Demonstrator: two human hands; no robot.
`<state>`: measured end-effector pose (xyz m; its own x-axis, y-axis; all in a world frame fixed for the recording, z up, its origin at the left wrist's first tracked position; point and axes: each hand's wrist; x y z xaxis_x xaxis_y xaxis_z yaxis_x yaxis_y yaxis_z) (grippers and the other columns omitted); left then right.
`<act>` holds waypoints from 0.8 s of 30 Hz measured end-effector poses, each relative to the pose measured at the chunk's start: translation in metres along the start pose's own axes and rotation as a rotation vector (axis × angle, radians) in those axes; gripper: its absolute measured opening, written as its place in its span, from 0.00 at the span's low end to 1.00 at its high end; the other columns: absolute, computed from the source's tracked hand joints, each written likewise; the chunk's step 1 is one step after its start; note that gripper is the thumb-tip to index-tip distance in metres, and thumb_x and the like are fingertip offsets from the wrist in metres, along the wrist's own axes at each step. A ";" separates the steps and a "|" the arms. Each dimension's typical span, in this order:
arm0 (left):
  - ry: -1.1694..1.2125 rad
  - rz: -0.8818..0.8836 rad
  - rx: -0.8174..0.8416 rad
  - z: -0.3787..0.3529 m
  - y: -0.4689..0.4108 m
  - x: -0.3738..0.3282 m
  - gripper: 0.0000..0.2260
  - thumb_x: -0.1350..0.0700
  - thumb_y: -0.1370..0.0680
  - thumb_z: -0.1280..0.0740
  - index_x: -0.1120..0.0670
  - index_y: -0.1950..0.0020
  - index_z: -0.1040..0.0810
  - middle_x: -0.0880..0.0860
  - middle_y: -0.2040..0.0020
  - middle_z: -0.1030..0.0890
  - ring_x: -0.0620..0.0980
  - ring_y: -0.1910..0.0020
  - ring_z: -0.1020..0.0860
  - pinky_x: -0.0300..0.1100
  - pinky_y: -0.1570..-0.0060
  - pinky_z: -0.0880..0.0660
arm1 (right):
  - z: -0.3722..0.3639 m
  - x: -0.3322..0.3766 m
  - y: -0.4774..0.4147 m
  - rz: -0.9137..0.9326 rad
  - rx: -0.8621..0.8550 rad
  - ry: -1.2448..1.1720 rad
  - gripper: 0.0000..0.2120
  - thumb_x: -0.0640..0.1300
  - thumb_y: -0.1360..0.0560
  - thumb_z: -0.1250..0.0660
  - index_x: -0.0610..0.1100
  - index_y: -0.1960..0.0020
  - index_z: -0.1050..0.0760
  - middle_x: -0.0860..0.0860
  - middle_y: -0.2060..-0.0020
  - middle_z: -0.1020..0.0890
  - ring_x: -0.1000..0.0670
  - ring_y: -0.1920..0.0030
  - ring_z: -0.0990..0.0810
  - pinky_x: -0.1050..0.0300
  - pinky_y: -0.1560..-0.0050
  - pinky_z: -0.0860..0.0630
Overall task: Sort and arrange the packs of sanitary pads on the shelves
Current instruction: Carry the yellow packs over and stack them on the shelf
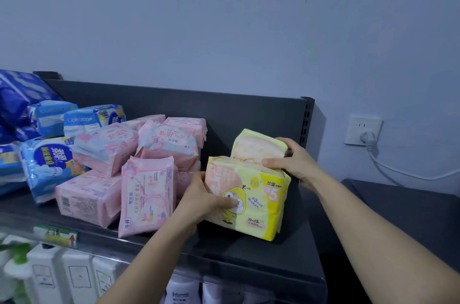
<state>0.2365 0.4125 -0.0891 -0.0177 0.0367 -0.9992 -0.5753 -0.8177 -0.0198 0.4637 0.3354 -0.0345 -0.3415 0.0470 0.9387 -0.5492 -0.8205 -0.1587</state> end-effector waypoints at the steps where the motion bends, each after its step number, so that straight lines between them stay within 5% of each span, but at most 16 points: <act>1: -0.014 -0.010 0.024 0.001 -0.001 0.003 0.41 0.59 0.47 0.18 0.52 0.38 0.32 0.52 0.46 0.18 0.49 0.48 0.18 0.46 0.52 0.19 | -0.004 0.005 -0.001 0.031 -0.018 0.026 0.39 0.40 0.38 0.19 0.52 0.31 0.31 0.51 0.43 0.23 0.50 0.44 0.22 0.59 0.54 0.23; 6: -0.001 -0.104 0.201 0.009 0.000 0.008 0.47 0.59 0.45 0.18 0.43 0.30 0.34 0.49 0.40 0.19 0.50 0.41 0.20 0.52 0.41 0.23 | -0.019 0.036 -0.011 0.136 -0.141 0.232 0.44 0.53 0.46 0.20 0.60 0.35 0.36 0.55 0.41 0.25 0.48 0.40 0.25 0.44 0.39 0.26; 8: 0.010 -0.121 0.253 0.012 0.001 0.008 0.46 0.58 0.43 0.17 0.47 0.29 0.34 0.51 0.39 0.19 0.51 0.40 0.20 0.54 0.39 0.24 | -0.023 0.042 -0.012 0.158 -0.037 0.408 0.37 0.57 0.47 0.21 0.60 0.41 0.31 0.56 0.40 0.26 0.49 0.37 0.27 0.46 0.37 0.28; 11: 0.015 -0.108 0.242 0.015 0.002 0.008 0.44 0.56 0.45 0.17 0.48 0.32 0.31 0.52 0.42 0.18 0.51 0.42 0.19 0.53 0.40 0.23 | -0.030 0.038 -0.005 0.106 0.224 0.559 0.29 0.57 0.34 0.23 0.58 0.35 0.26 0.55 0.32 0.29 0.51 0.33 0.29 0.53 0.36 0.30; 13: 0.005 -0.096 0.225 0.017 0.002 0.009 0.43 0.55 0.46 0.17 0.48 0.33 0.30 0.51 0.43 0.17 0.50 0.43 0.19 0.53 0.41 0.23 | -0.033 0.034 -0.004 0.099 0.281 0.534 0.23 0.54 0.28 0.28 0.56 0.33 0.26 0.57 0.32 0.29 0.52 0.32 0.30 0.56 0.36 0.32; 16: -0.008 -0.094 0.230 0.020 0.000 0.011 0.44 0.55 0.46 0.17 0.47 0.33 0.30 0.50 0.43 0.17 0.49 0.44 0.18 0.52 0.41 0.23 | -0.029 0.031 -0.005 0.153 0.077 0.388 0.16 0.45 0.26 0.32 0.53 0.38 0.22 0.57 0.38 0.23 0.55 0.36 0.26 0.56 0.36 0.30; 19: -0.024 -0.094 0.210 0.020 -0.001 0.011 0.41 0.56 0.44 0.18 0.48 0.34 0.29 0.50 0.44 0.17 0.49 0.45 0.18 0.51 0.43 0.22 | -0.018 0.030 0.004 0.063 0.036 0.161 0.11 0.55 0.25 0.31 0.53 0.45 0.21 0.56 0.43 0.20 0.55 0.43 0.23 0.57 0.44 0.28; 24: -0.014 -0.110 0.165 0.005 -0.007 0.011 0.37 0.58 0.44 0.18 0.48 0.38 0.29 0.51 0.44 0.17 0.50 0.45 0.18 0.55 0.43 0.22 | -0.004 0.023 0.040 0.012 0.088 -0.050 0.49 0.80 0.49 0.34 0.55 0.36 0.29 0.64 0.45 0.26 0.56 0.40 0.28 0.54 0.39 0.34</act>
<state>0.2363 0.4220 -0.1002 0.0420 0.1298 -0.9906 -0.7008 -0.7029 -0.1219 0.4309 0.3065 -0.0202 -0.3077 0.0105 0.9514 -0.4755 -0.8678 -0.1442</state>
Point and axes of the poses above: each hand's wrist, its own y-axis away from the middle knuckle, its own z-axis out of the back of the hand, x = y × z
